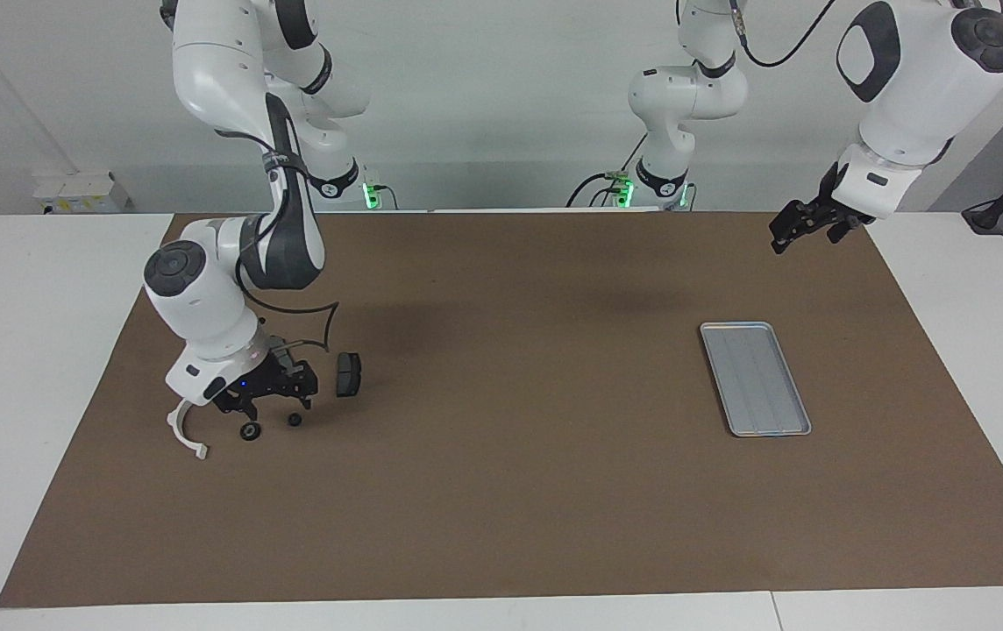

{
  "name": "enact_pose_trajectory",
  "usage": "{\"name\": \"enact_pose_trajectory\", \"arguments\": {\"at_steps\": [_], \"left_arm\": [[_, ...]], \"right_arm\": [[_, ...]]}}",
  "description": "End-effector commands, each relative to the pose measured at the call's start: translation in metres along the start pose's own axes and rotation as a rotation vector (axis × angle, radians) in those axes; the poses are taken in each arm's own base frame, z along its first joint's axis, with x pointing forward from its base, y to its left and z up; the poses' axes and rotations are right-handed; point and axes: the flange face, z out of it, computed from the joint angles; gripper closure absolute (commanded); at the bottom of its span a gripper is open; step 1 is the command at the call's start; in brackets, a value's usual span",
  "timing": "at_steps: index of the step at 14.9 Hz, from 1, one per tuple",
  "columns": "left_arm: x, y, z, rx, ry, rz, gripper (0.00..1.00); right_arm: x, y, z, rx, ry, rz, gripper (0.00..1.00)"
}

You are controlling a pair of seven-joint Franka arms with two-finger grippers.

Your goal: Place bearing gear from tray to pile

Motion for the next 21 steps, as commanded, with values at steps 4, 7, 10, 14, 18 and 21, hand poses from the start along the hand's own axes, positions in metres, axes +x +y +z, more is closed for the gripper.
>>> {"name": "enact_pose_trajectory", "arguments": {"at_steps": [4,7,10,14,18,21], "left_arm": [[-0.004,-0.001,-0.004,-0.009,-0.007,0.004,0.0],[-0.004,-0.001,-0.004,-0.009,-0.007,0.004,0.0],[-0.004,-0.001,-0.004,-0.009,-0.007,0.004,0.0],[-0.004,-0.001,-0.004,-0.009,-0.007,0.004,0.0],[-0.004,-0.001,-0.004,-0.009,-0.007,0.004,0.0],[-0.004,-0.001,-0.004,-0.009,-0.007,0.004,0.0]], "right_arm": [[-0.003,0.009,-0.063,-0.039,-0.002,0.007,0.05],[-0.013,0.004,-0.089,-0.052,-0.007,0.012,0.05],[-0.036,-0.002,-0.133,-0.053,-0.032,0.02,0.05],[-0.071,-0.007,-0.177,-0.047,-0.078,0.065,0.04],[-0.084,-0.011,-0.204,-0.05,-0.064,0.087,0.0],[-0.093,-0.021,-0.223,-0.05,-0.05,0.08,0.0]]}}
